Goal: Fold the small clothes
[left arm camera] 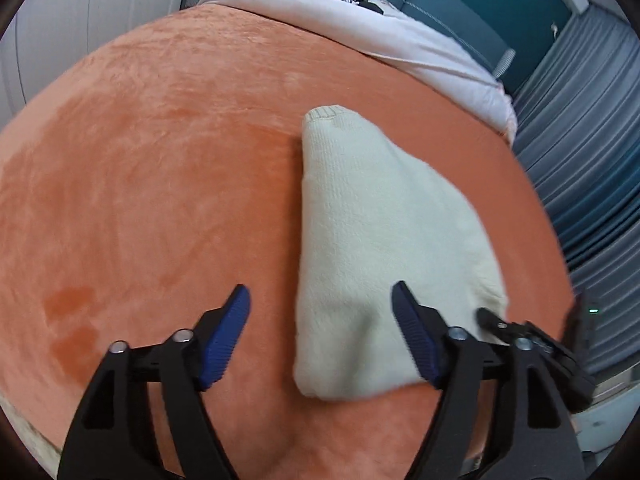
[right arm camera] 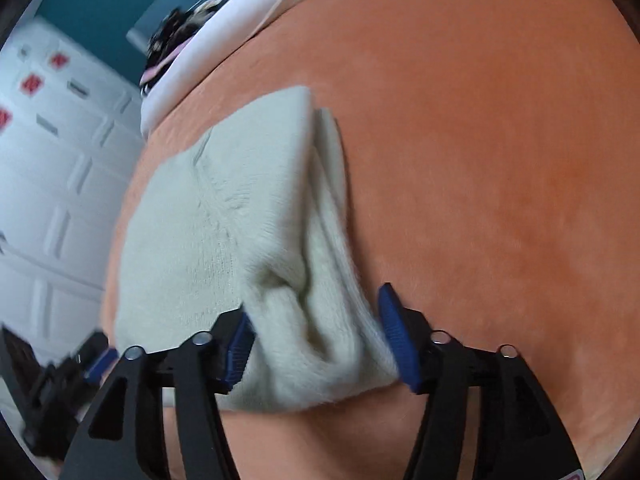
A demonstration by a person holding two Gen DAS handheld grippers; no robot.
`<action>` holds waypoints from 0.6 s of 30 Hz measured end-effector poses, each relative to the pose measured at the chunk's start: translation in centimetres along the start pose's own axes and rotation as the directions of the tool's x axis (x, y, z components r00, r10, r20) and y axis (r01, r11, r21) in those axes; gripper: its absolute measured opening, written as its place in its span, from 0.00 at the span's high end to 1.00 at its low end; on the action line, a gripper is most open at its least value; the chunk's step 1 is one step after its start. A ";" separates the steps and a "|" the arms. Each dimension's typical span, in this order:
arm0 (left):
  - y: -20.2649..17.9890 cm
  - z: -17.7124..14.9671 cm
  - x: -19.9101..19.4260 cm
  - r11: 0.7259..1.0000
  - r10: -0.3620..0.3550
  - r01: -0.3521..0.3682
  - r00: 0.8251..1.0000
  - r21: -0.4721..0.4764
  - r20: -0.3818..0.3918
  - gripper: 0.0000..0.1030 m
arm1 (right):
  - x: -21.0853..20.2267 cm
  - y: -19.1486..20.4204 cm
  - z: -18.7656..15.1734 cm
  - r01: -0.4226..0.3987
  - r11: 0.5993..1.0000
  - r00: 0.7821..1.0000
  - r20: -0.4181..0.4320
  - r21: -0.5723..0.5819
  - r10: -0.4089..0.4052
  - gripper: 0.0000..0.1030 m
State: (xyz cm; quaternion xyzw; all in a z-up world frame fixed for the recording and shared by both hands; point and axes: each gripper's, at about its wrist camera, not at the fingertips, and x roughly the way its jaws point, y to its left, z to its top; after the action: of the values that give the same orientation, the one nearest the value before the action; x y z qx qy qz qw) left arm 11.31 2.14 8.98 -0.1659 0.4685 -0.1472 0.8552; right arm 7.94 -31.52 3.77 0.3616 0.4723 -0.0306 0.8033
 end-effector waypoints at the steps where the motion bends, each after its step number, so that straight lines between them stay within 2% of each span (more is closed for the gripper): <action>1: 0.1 -0.7 -0.2 0.999 -0.030 0.030 0.999 -0.010 -0.015 0.23 | 0.3 -0.4 -0.1 -0.022 0.999 1.000 -0.012 0.027 0.023 0.43; 2: 0.0 -1.5 -0.1 0.999 -0.046 0.045 0.998 -0.010 -0.039 0.23 | 0.6 -0.6 -0.1 -0.036 0.998 0.999 -0.016 0.048 0.037 0.45; 4: -0.1 -3.2 0.9 0.999 -0.013 0.015 0.996 0.029 -0.084 0.27 | 0.6 -0.6 -0.1 -0.065 0.996 0.998 -0.017 0.068 0.067 0.60; 5: -0.3 -3.9 1.6 0.998 0.022 -0.016 0.994 0.063 -0.104 0.40 | 0.3 -0.5 -0.2 -0.077 0.994 0.997 -0.017 0.077 0.078 0.63; 6: -0.4 -4.3 2.1 0.996 0.036 -0.026 0.992 0.089 -0.119 0.43 | 0.0 -0.4 -0.2 -0.102 0.990 0.994 -0.018 0.098 0.104 0.70; 7: -0.5 -4.4 2.3 0.994 0.042 -0.029 0.992 0.109 -0.117 0.48 | -0.4 -0.4 -0.2 -0.162 0.978 0.986 -0.011 0.131 0.165 0.79; 8: -0.8 -4.2 2.2 0.989 0.066 -0.052 0.993 0.137 -0.100 0.50 | -1.4 -1.4 -0.9 -0.227 0.960 0.973 -0.007 0.165 0.231 0.79; 9: -1.0 -4.1 2.2 0.982 0.097 -0.081 0.991 0.171 -0.087 0.50 | -1.7 -1.3 -1.1 -0.253 0.951 0.967 0.003 0.180 0.257 0.79; 10: -1.3 -3.8 2.3 0.974 0.119 -0.100 0.990 0.204 -0.082 0.50 | -1.7 -0.8 -1.2 -0.248 0.955 0.968 0.007 0.165 0.250 0.79; 13: -1.6 -3.7 2.7 0.950 0.150 -0.120 0.985 0.288 -0.083 0.49 | -0.5 -0.3 -1.6 -0.117 0.991 0.993 -0.021 0.071 0.119 0.79; 16: -1.6 -4.3 2.4 0.936 0.170 -0.140 0.983 0.322 -0.066 0.46 | -0.5 -0.6 -1.6 -0.143 0.982 0.989 -0.018 0.123 0.146 0.79; 18: -0.8 -4.3 2.5 0.954 0.162 -0.135 0.984 0.268 -0.079 0.43 | -1.0 0.0 -1.6 -0.133 0.988 0.991 -0.015 0.083 0.134 0.79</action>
State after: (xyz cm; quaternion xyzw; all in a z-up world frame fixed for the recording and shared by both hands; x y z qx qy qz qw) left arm 8.90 -0.20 5.28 -0.0084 0.4984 -0.1511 0.8537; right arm 6.22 -30.82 4.13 0.4252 0.4534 0.0077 0.7833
